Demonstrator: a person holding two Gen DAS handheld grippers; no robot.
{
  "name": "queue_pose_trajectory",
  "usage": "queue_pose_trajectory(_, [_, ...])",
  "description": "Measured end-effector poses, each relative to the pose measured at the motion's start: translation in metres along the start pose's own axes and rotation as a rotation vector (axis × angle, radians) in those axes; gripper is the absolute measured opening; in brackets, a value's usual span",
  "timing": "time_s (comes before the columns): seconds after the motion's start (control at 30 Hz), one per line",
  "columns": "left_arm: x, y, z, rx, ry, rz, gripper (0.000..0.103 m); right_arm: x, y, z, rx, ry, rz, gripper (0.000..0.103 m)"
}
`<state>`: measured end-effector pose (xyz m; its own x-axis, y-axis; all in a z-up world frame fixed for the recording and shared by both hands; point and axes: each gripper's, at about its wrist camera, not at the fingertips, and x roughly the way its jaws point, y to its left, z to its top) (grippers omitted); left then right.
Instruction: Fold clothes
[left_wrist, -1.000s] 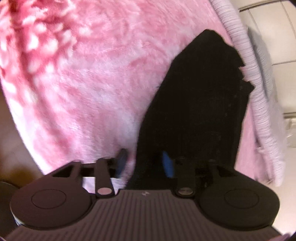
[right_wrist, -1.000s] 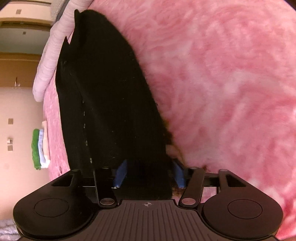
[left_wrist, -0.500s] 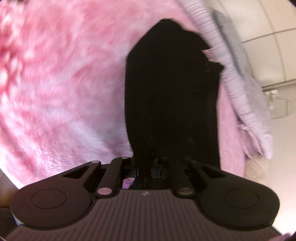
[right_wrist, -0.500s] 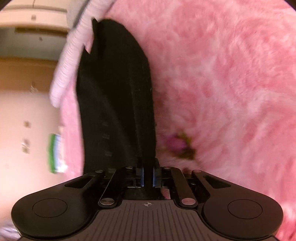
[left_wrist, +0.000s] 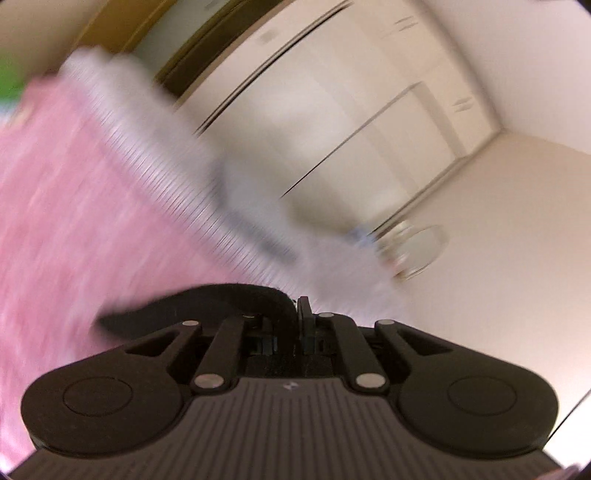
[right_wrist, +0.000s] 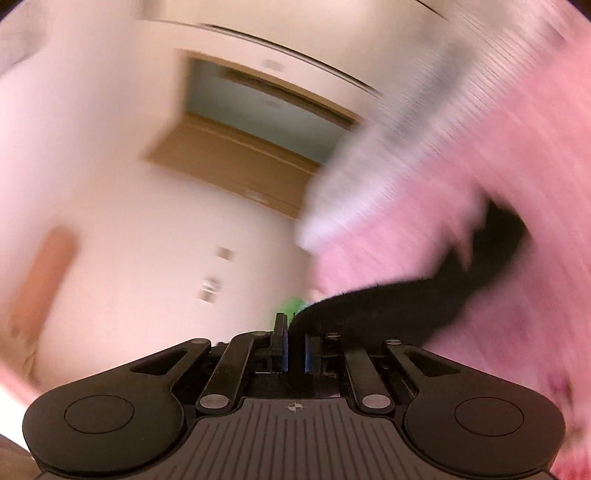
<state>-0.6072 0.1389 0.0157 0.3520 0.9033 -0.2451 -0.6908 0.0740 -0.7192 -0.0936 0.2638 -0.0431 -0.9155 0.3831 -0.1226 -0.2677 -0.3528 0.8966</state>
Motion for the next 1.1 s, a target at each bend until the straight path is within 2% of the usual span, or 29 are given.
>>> queue_pose_trajectory(0.17, [-0.001,-0.072,0.086,0.120,-0.143,-0.169,0.006,0.011,0.111,0.059,-0.227,-0.166,0.133,0.006])
queue_pose_trajectory(0.27, [0.011,-0.081,0.121,0.095,-0.136,-0.185,0.006,0.028,0.144,0.080,-0.262,-0.240,0.116,0.006])
queue_pose_trajectory(0.4, [0.036,-0.074,0.147,0.087,-0.065,-0.142,0.006,0.068,0.154,0.095,-0.249,-0.277,0.026,0.006])
queue_pose_trajectory(0.53, [0.095,-0.054,0.179,0.065,0.038,-0.105,0.006,0.106,0.161,0.122,-0.243,-0.324,-0.076,0.006])
queue_pose_trajectory(0.6, [0.119,-0.061,0.195,0.120,0.064,-0.099,0.006,0.126,0.165,0.137,-0.241,-0.350,-0.132,0.006])
queue_pose_trajectory(0.67, [0.130,-0.077,0.211,0.210,0.028,-0.136,0.006,0.145,0.171,0.151,-0.253,-0.382,-0.180,0.006])
queue_pose_trajectory(0.73, [0.138,-0.093,0.229,0.291,-0.029,-0.183,0.006,0.159,0.189,0.158,-0.351,-0.453,-0.181,0.006])
queue_pose_trajectory(0.77, [0.148,-0.096,0.242,0.297,-0.041,-0.197,0.006,0.166,0.196,0.165,-0.381,-0.484,-0.179,0.006])
queue_pose_trajectory(0.9, [0.182,-0.102,0.287,0.315,-0.076,-0.246,0.006,0.191,0.196,0.214,-0.309,-0.551,-0.148,0.006])
queue_pose_trajectory(1.0, [0.179,-0.090,0.281,0.340,-0.078,-0.275,0.006,0.201,0.198,0.209,-0.339,-0.549,-0.167,0.006])
queue_pose_trajectory(1.1, [0.176,-0.042,0.242,0.294,0.000,-0.270,0.006,0.208,0.168,0.178,-0.300,-0.504,-0.182,0.006])
